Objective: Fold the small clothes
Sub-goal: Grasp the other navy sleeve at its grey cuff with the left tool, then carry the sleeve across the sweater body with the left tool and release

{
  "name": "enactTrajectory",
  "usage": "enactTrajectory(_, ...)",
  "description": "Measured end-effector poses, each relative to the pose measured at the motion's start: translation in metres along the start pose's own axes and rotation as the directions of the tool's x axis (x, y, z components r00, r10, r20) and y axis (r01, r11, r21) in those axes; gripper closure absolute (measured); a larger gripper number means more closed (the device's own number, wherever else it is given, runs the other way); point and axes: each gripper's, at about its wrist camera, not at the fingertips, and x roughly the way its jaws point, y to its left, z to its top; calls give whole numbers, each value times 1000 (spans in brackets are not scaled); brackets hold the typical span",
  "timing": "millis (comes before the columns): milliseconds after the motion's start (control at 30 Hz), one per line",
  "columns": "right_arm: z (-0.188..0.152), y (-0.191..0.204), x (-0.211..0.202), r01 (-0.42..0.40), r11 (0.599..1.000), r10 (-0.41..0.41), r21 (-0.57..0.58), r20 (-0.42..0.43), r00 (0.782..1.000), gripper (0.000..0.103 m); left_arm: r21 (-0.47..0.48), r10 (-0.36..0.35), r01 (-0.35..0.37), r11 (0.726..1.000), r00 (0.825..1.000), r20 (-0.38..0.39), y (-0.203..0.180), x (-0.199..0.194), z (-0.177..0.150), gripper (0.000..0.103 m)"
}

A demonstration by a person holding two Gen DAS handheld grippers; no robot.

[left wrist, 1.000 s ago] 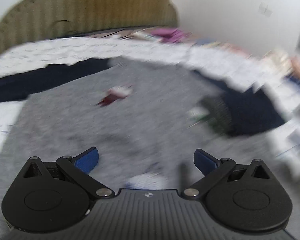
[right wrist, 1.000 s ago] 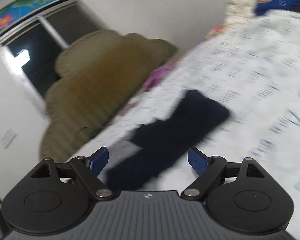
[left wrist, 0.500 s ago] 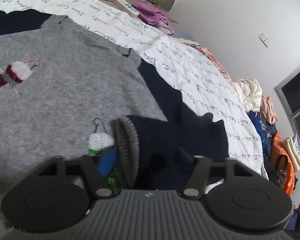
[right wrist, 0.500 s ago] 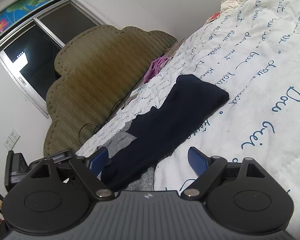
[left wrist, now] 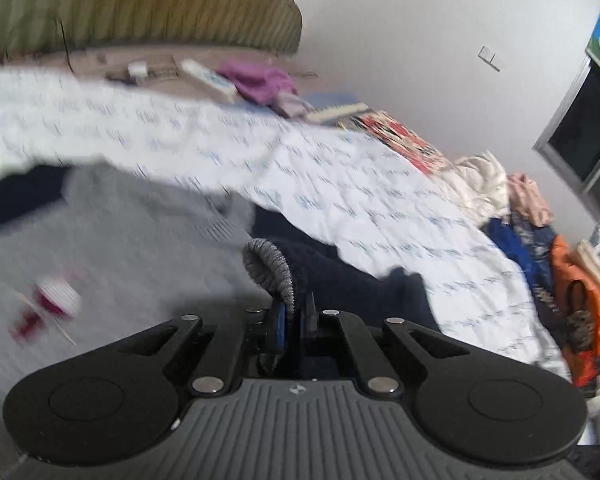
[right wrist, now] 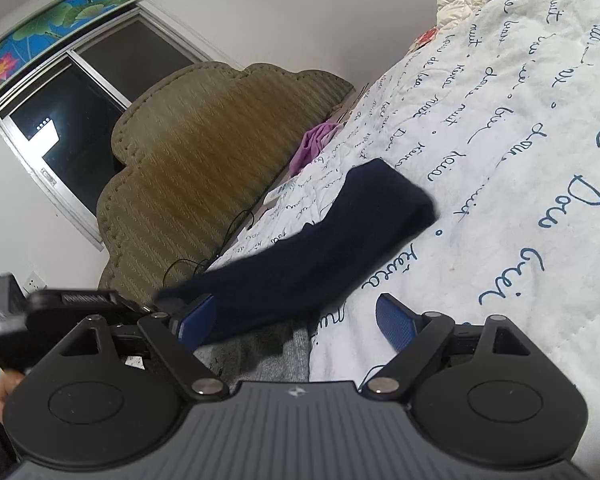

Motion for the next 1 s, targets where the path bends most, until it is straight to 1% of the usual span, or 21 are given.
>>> enactTrajectory(100,0,0,1,4,1000,-4,-3,-5,1000,15,34,63,-64,997,998,15,17,-12,12,98)
enactTrajectory(167,0,0,1,4,1000,-4,1,-8,1000,15,27,121,-122,992,992,17,38,-19,15,98)
enactTrajectory(267,-1,-1,2,3,1000,-3,3,-14,1000,15,-8,217,-217,976,976,16,73,-22,16,98)
enactTrajectory(333,-1,-1,3,3,1000,-3,1,-16,1000,15,-49,264,-263,964,965,3,97,-22,14,98)
enactTrajectory(400,-1,0,3,3,1000,-3,-1,-18,1000,15,-79,290,-291,954,957,-19,118,-23,10,98)
enactTrajectory(467,-1,0,3,4,1000,-4,-1,-19,1000,15,-92,313,-314,945,949,-26,131,-28,7,98)
enactTrajectory(533,-1,0,4,4,1000,-4,1,-19,1000,15,-105,319,-321,941,947,-31,141,-32,5,98)
enactTrajectory(733,-1,-1,4,8,1000,-7,5,-23,1000,15,-93,359,-365,926,930,-77,153,-24,-5,97)
enactTrajectory(833,-1,-1,5,10,1000,-9,5,-27,1000,15,-85,370,-376,923,926,-75,154,-18,-11,96)
enactTrajectory(867,-1,-1,5,12,1000,-11,3,-29,1000,15,-90,373,-378,921,925,-72,155,-17,-12,95)
enactTrajectory(900,-1,-1,6,13,1000,-13,1,-31,999,15,-91,382,-388,917,921,-70,155,-14,-14,81)
enactTrajectory(933,-2,0,6,15,1000,-15,0,-32,999,15,-82,396,-400,913,916,-59,155,-14,-15,72)
enactTrajectory(967,-1,-1,7,17,1000,-17,-2,-34,999,15,-74,405,-407,910,913,-45,155,-15,-17,66)
enactTrajectory(1000,-2,0,7,19,1000,-19,-3,-35,999,15,-72,417,-418,906,909,-29,154,-19,-18,53)
